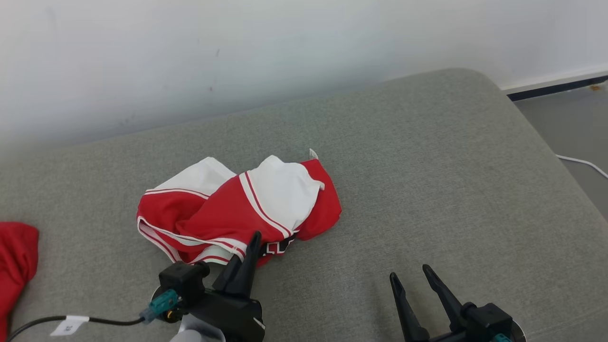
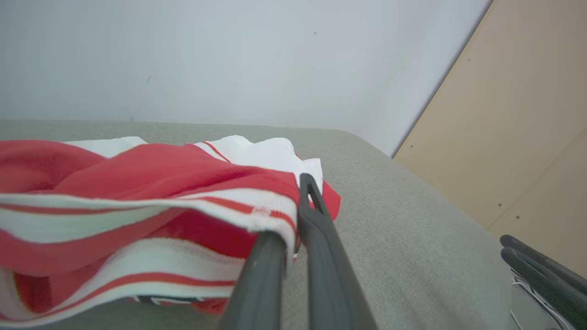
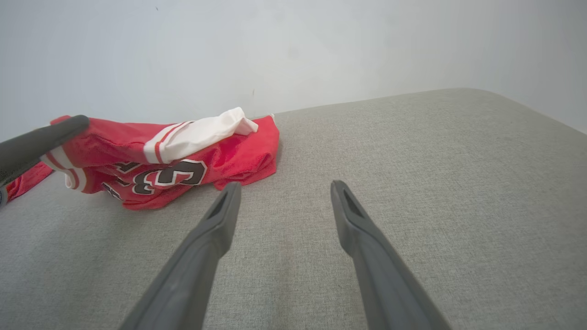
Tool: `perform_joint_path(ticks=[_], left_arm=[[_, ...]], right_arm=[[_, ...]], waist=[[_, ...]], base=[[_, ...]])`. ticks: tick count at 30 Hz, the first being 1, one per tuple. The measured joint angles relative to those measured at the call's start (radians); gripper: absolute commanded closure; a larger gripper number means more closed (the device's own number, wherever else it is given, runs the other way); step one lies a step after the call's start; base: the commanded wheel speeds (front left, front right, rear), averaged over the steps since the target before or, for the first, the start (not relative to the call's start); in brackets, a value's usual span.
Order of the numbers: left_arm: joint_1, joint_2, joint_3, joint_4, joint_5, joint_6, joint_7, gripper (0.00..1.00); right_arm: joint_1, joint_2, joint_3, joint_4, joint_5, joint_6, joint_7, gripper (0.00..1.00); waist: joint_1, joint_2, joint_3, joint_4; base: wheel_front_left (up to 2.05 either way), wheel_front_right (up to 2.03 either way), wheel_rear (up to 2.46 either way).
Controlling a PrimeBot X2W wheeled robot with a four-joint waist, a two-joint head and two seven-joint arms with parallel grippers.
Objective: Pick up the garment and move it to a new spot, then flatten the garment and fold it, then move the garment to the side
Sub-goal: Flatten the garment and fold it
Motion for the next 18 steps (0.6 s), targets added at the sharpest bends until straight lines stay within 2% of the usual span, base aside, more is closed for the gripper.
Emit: perform_joint_path(ticks=[3,7,13,18], left_arm=[[-0.044,0.000,-0.008,0.012,-0.027,-0.019,0.001,1.00],[-0.189,0.008,-0.014,0.030,-0.068,-0.044,0.046,1.00],[-0.419,0.052,-0.049,0.099,-0.099,-0.059,0.132,1.00],[-0.627,0.075,-0.173,0.128,-0.166,-0.062,0.149,1.00]], right_arm=[[0.005,0.001,0.003,0.002,0.002,0.000,0.000,0.00],[0.003,0.006,0.011,0.003,0.007,0.000,0.000,0.00],[-0.012,0.018,0.025,0.005,0.011,0.000,0.000,0.00],[-0.010,0.020,0.035,0.013,0.015,0.000,0.000,0.00]], waist=[[0.0000,-0.0001,-0.020,-0.017],[0.0000,0.0000,-0.034,-0.050],[0.0000,0.0000,-0.038,-0.117],[0.0000,0.0000,-0.041,-0.185]], base=[[0.00,0.00,0.00],[0.00,0.00,0.00],[0.00,0.00,0.00],[0.00,0.00,0.00]])
